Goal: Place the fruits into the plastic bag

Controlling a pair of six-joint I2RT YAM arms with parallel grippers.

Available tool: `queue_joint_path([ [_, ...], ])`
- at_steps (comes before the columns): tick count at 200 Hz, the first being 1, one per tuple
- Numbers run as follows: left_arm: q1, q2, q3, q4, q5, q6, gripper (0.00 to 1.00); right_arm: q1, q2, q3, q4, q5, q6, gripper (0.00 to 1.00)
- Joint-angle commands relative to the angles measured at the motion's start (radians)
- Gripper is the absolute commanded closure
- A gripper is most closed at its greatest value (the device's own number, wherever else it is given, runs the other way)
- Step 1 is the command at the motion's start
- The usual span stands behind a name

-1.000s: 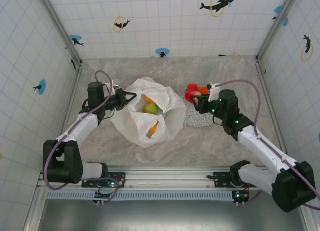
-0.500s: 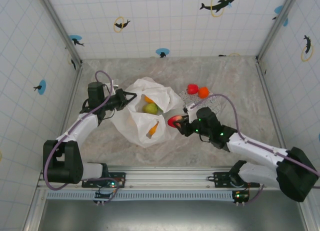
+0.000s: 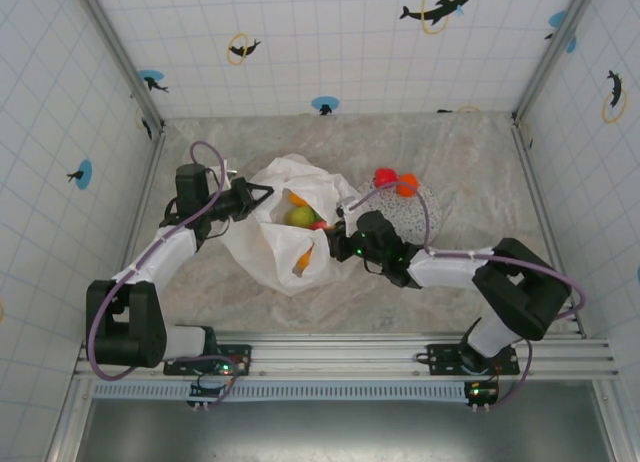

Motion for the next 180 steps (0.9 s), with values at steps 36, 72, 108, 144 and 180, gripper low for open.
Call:
queue_joint_path([
  [36,-0.003,-0.001,0.020,0.021,0.023,-0.009,1.00,0.023,0.203,0.213,0.180,0.108,0.068,0.54],
  [72,-0.003,-0.003,0.018,0.030,0.028,-0.011,1.00,0.034,0.321,0.344,0.144,0.178,0.072,0.52],
  [108,-0.003,-0.003,0.018,0.034,0.036,-0.014,1.00,0.028,0.413,0.462,0.064,0.177,0.057,0.43],
  [144,-0.003,0.001,0.019,0.036,0.034,-0.015,1.00,0.013,0.416,0.496,-0.017,0.146,0.036,0.32],
  [180,-0.003,0.008,0.012,0.051,0.043,-0.031,1.00,0.003,0.402,0.507,-0.083,0.088,0.025,0.25],
])
